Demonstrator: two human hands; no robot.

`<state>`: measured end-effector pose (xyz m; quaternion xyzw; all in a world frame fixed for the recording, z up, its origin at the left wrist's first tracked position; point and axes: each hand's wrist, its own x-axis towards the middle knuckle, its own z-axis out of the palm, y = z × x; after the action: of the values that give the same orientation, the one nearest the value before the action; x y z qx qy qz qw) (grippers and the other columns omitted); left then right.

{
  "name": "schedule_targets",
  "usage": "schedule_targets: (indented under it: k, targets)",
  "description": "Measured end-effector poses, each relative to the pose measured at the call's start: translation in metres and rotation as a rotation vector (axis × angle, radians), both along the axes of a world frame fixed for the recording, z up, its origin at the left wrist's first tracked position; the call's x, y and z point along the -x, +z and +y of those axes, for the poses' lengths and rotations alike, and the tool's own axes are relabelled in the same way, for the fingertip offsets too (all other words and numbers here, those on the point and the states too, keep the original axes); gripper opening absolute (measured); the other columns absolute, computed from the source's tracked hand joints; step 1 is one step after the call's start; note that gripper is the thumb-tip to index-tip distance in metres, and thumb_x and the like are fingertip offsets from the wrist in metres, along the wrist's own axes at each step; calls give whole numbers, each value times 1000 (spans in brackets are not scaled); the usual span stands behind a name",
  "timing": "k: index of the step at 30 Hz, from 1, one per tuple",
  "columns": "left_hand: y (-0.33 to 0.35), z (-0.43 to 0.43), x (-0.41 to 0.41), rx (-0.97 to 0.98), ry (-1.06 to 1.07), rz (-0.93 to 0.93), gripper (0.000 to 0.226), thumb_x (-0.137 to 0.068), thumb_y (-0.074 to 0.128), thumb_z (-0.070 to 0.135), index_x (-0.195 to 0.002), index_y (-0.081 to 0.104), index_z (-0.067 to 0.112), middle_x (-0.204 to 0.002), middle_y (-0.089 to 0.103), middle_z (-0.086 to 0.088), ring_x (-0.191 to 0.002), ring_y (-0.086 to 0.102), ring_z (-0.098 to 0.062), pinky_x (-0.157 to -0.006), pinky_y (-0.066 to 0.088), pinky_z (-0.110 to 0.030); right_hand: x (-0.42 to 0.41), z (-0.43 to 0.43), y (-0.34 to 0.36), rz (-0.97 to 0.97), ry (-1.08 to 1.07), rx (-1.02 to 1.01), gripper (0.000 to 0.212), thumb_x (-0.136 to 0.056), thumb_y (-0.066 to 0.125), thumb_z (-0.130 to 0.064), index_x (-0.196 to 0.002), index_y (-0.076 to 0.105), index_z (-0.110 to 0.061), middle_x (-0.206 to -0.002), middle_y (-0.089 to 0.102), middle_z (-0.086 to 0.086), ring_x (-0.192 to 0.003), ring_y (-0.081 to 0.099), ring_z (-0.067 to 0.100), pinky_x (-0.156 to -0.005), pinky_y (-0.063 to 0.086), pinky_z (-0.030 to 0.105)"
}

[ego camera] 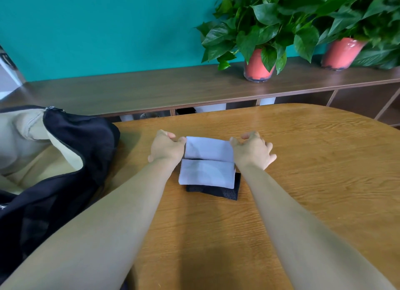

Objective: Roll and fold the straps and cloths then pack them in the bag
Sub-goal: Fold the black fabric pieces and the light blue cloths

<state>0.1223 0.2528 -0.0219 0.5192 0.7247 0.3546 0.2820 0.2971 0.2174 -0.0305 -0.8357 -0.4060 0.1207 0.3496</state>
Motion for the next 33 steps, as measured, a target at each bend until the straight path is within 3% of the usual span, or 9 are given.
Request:
schedule_targets:
  k: [3,5,7,10,15,24,33]
  targets:
    - [4,-9,0,-260,-91,279,10,-93,53,27,-103,55,24,-89,60,11,-96,56,-20,-94,41,-40,6,-14,9,-259,120,-116,38,-93,51,-40,-126,52,-23,-127,54,1,-122,37,24,-96,26,40]
    - [1,-16,-3,-359,-313,460,25,-97,45,22,-119,57,23,-119,61,4,-117,50,-20,-101,31,-39,15,-25,11,-450,391,-75,49,-97,42,-38,-142,38,-19,-149,36,3,-139,23,23,-109,17,40]
    - [-8,-22,-7,-256,-566,650,42,-103,30,28,-143,38,19,-150,39,2,-141,28,-15,-114,12,-39,25,-31,5,-566,647,111,58,-101,26,-41,-151,14,-14,-160,7,5,-147,-1,18,-117,0,40]
    - [-21,-24,-8,-26,-696,786,53,-104,13,37,-153,9,18,-161,7,5,-147,3,-9,-118,-5,-38,26,-30,-4,-515,749,364,62,-101,11,-46,-151,-5,-13,-159,-13,5,-145,-15,16,-118,-8,39]
    - [-24,-23,-6,40,-700,722,53,-104,13,37,-153,4,19,-161,0,5,-147,-1,-9,-119,-4,-37,25,-26,-7,-546,743,413,62,-101,9,-47,-151,-5,-14,-159,-11,4,-145,-14,15,-118,-8,38]
    - [19,-58,36,-46,-642,652,52,-104,13,35,-153,8,19,-161,6,3,-147,4,-11,-120,4,-36,35,-45,26,-567,726,348,57,-102,10,-44,-152,5,-18,-160,-4,6,-146,-9,17,-118,-6,45]
    - [49,-154,133,-42,-546,424,47,-104,26,34,-149,29,21,-147,44,-6,-134,40,-22,-111,28,-31,90,-127,38,-518,820,294,56,-101,17,-48,-151,16,-24,-159,9,4,-147,1,17,-116,0,48]
